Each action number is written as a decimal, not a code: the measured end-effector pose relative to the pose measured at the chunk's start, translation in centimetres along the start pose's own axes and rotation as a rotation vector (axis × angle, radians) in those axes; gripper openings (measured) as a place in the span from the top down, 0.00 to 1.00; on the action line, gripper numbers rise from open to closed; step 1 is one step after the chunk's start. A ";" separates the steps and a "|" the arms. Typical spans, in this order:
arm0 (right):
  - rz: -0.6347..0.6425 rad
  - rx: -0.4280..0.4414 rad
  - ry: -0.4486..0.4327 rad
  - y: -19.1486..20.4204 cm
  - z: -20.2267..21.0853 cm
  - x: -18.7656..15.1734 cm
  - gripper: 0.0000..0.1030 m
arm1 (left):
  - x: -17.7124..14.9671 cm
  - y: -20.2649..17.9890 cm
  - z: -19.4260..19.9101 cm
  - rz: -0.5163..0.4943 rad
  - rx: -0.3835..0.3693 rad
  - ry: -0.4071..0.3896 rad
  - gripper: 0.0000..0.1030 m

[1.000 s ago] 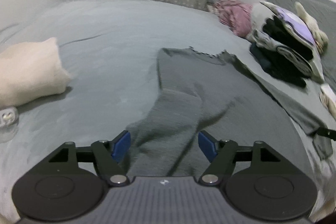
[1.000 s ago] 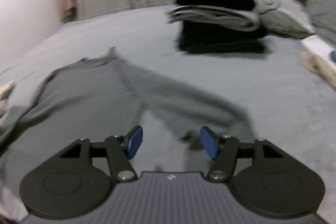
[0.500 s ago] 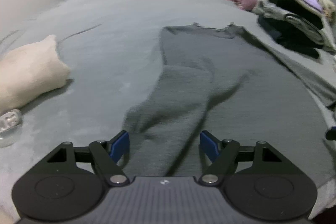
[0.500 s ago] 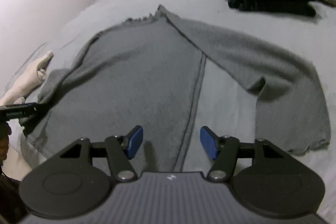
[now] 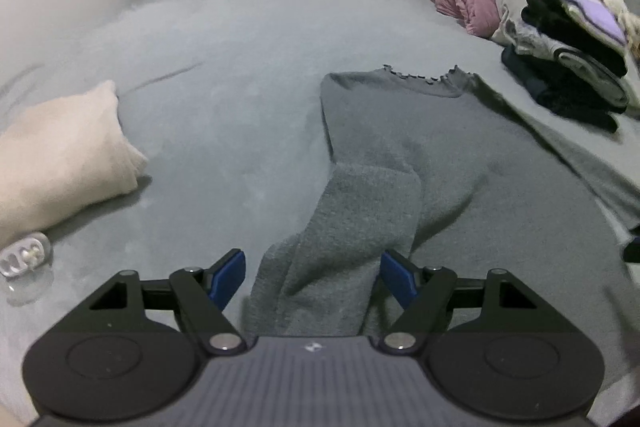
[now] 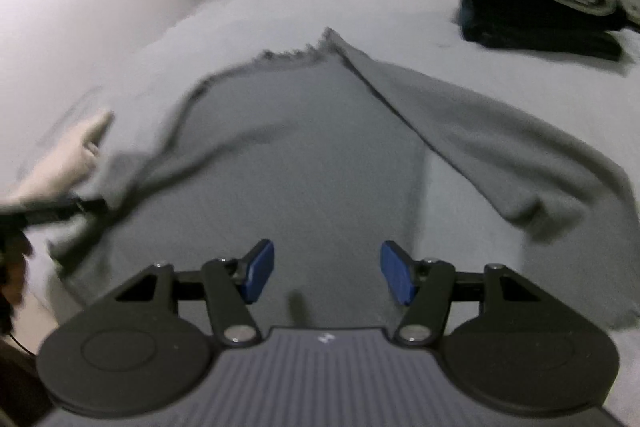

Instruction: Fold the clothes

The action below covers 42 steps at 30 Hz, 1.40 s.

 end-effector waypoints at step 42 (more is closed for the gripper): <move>-0.141 -0.056 0.009 -1.7 -5.0 1.5 0.40 | 5.3 1.8 0.3 0.115 -0.093 -0.383 0.99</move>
Point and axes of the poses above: each gripper's, at about its wrist camera, not at the fingertips, and z roughly against the way its jaws point, y to its left, x to its top, the point moved 6 cm from there along -z, roughly the way its jaws point, and after that the axes turned 10 degrees about -y, right-handed, at the moved point
